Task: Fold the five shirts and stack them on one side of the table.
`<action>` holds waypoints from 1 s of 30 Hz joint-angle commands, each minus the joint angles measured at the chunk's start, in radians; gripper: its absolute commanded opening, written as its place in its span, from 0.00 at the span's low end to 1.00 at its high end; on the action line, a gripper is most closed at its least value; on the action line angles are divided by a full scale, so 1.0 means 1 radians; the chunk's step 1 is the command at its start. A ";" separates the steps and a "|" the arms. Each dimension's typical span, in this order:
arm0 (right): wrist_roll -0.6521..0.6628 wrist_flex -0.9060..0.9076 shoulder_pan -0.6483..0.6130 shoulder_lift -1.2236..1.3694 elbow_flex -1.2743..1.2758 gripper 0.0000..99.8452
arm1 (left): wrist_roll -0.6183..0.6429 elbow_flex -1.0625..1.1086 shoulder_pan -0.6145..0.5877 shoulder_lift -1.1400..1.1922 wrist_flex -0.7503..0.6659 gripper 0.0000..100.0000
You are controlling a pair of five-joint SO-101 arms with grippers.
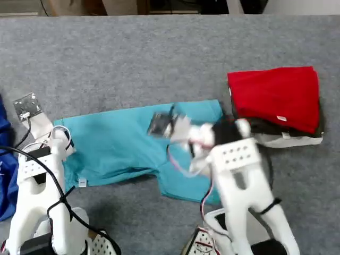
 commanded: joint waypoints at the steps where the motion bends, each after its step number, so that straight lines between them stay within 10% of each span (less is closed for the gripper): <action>1: 0.009 -0.117 -0.156 -0.036 0.208 0.16 | 0.005 -0.018 -0.011 -0.022 -0.017 0.02; 6: -0.064 -0.206 -0.314 -0.035 0.325 0.16 | 0.002 -0.023 -0.006 -0.021 -0.023 0.02; 30: -0.021 -0.414 -0.266 0.302 0.286 0.15 | -0.002 -0.023 -0.009 -0.019 -0.025 0.02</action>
